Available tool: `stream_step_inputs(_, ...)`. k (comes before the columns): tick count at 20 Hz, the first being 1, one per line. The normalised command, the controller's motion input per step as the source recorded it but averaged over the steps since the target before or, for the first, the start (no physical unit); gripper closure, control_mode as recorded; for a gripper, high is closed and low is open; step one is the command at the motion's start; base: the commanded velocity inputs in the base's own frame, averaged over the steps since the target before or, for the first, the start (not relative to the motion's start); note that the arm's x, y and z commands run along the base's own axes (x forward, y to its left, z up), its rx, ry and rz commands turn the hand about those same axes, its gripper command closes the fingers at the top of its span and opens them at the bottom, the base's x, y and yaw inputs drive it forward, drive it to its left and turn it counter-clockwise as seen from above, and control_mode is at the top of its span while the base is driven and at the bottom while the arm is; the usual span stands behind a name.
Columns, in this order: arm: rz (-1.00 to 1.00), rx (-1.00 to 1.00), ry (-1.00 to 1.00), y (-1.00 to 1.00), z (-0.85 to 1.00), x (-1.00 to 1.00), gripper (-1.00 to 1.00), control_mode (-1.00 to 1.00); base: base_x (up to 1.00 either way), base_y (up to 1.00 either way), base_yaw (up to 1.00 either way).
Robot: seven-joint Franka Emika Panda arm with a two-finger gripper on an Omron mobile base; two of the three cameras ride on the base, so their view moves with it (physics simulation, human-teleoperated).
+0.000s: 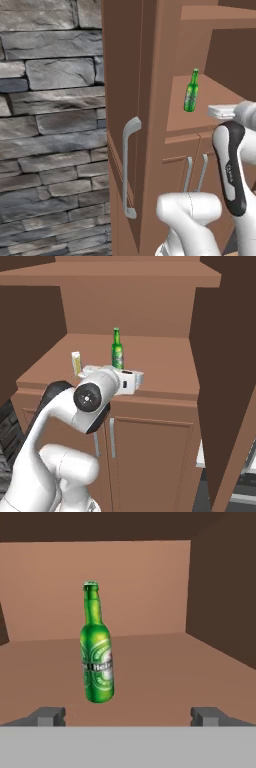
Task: Pick the boxed drink, beer from the counter and place them in the open cabinet.
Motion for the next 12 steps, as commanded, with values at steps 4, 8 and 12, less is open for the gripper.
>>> stream_step_inputs(4, -0.02, 0.0, 0.0, -0.36, 0.05, -1.0, -1.0, -1.0, 0.0, 0.0, 0.0)
stream_step_inputs(8, -0.01, 0.0, 0.0, -0.38, 0.04, -1.0, -1.0, -1.0, 0.0, 0.0, 0.0)
stream_step_inputs(12, 0.0, 0.0, 0.0, -0.36, 0.08, -1.0, -1.0, -1.0, 0.0, 0.0, 0.0)
